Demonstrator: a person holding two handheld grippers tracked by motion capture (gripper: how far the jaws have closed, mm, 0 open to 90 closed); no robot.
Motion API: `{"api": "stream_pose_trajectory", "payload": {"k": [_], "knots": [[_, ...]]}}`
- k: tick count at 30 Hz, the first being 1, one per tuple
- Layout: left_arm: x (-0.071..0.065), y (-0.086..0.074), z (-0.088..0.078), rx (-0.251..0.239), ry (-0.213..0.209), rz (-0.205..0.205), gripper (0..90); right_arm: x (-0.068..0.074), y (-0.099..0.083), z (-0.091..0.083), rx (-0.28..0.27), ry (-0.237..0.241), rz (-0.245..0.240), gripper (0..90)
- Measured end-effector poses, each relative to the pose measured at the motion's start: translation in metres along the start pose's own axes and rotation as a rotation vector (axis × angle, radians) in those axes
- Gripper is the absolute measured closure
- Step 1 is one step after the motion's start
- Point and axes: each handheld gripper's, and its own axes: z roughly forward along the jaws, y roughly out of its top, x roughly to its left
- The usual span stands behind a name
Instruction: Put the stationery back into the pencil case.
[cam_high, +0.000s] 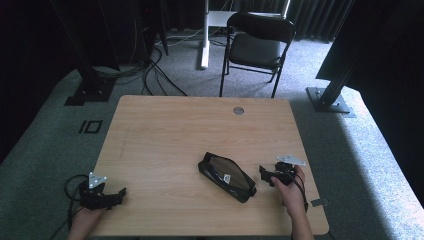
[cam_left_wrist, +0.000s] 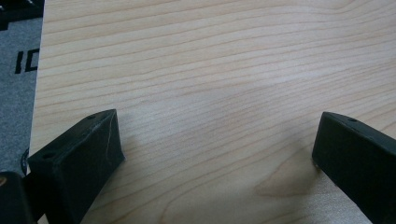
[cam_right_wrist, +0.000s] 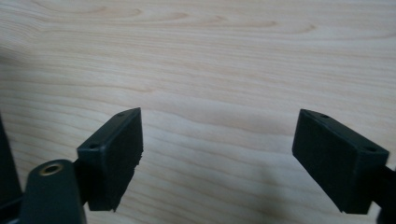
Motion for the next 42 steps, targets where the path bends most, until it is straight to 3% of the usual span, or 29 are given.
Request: {"api": "stream_pose_trajectory", "payload": {"k": [32, 34, 42], "knots": [[0.000, 0.000, 0.000, 0.000, -0.001, 0.001, 1.8, -0.034, -0.031, -0.023, 0.046, -0.074, 0.005, 14.2], [0.000, 0.000, 0.000, 0.000, -0.001, 0.001, 1.8, -0.036, -0.033, -0.024, 0.067, -0.057, 0.008, 14.2], [0.000, 0.000, 0.000, 0.000, -0.001, 0.001, 1.8, -0.042, -0.039, -0.024, 0.059, -0.064, 0.010, 14.1]]}}
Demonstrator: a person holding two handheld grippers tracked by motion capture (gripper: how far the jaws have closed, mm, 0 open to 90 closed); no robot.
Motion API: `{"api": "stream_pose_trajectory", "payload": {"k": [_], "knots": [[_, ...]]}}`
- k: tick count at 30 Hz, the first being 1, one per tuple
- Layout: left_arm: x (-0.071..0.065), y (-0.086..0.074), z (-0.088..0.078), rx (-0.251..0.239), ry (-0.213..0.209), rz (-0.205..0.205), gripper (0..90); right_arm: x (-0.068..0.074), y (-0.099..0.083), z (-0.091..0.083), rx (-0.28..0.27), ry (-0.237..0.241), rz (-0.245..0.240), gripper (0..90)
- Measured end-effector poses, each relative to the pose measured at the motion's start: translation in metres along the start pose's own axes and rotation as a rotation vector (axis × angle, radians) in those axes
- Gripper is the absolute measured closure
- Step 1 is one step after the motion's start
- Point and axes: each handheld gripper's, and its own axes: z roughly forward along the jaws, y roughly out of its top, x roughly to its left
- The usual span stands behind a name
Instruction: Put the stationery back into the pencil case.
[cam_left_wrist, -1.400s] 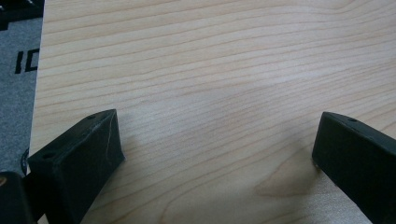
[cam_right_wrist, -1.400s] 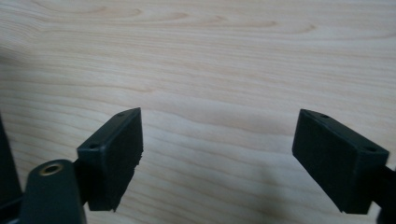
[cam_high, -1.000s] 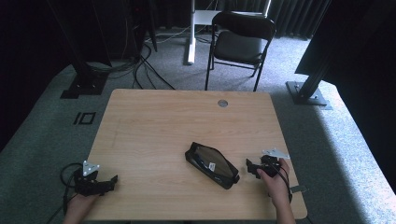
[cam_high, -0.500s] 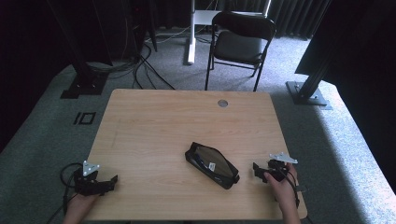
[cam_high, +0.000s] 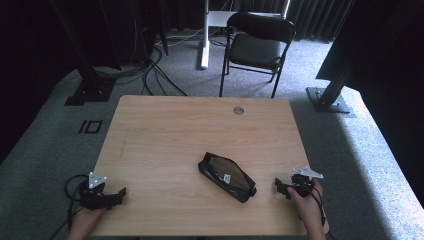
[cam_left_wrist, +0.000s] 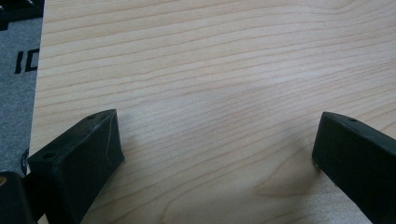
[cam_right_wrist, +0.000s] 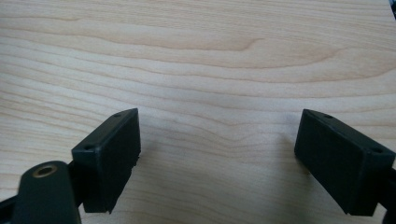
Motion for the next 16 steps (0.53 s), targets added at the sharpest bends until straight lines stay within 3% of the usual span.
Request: {"api": "stream_pose_trajectory", "payload": {"k": [4, 16], "knots": [[0.0000, 0.0000, 0.0000, 0.000, 0.000, 0.000, 1.8, 0.0028, -0.0011, 0.0027, -0.013, -0.014, -0.029, 12.5], [-0.0001, 0.0000, 0.0000, 0.000, 0.000, 0.000, 1.8, 0.0026, -0.0011, 0.0029, -0.014, -0.012, -0.028, 12.4]]}}
